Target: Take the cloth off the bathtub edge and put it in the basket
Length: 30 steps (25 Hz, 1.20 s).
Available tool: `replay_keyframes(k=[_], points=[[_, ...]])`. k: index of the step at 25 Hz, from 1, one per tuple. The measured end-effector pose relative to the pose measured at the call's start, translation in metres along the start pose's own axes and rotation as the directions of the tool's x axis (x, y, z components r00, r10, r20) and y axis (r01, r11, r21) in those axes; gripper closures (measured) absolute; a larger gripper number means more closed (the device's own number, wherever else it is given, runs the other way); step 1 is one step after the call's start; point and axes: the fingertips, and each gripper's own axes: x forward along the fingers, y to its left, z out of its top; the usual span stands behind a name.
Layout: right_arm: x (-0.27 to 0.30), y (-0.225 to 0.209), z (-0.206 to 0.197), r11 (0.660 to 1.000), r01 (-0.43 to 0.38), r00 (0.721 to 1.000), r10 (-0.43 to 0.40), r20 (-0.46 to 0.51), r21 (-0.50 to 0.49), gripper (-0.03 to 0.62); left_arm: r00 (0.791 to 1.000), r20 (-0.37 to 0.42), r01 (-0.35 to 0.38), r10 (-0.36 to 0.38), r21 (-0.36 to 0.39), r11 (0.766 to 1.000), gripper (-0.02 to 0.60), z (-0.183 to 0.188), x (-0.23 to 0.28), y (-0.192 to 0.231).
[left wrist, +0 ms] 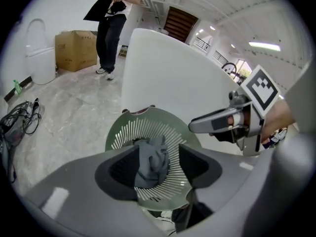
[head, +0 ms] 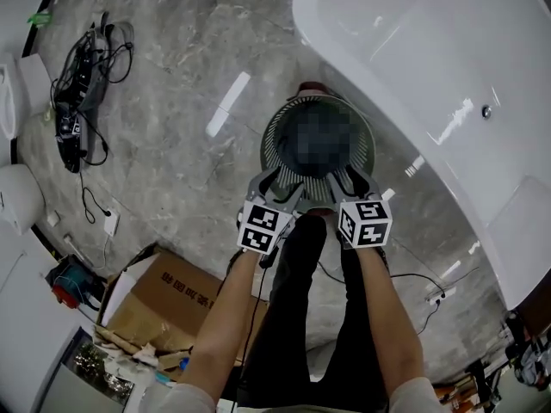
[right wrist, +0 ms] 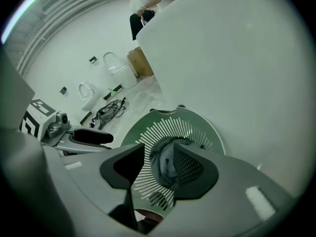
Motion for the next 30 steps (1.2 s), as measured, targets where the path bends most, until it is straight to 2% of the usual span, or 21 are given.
replay_keyframes(k=[9, 14, 21, 30], points=[[-0.061, 0.036, 0.015, 0.997, -0.043, 0.999, 0.041, -0.025, -0.061, 0.436, 0.999, 0.029, -0.037, 0.039, -0.086, 0.996, 0.305, 0.021, -0.057, -0.036], [-0.122, 0.054, 0.024, 0.989, -0.069, 0.997, 0.064, -0.046, -0.134, 0.436, 0.994, 0.072, -0.073, 0.083, -0.139, 0.988, 0.305, 0.042, -0.109, -0.068], [-0.223, 0.063, 0.041, 0.98, -0.093, 0.996, 0.089, -0.032, -0.173, 0.436, 0.982, 0.113, -0.124, 0.148, -0.195, 0.973, 0.305, 0.072, -0.182, -0.129], [-0.337, 0.081, 0.064, 0.968, -0.137, 0.989, 0.147, 0.033, -0.211, 0.436, 0.948, 0.213, -0.188, 0.235, -0.218, 0.958, 0.305, 0.117, -0.265, -0.202]])
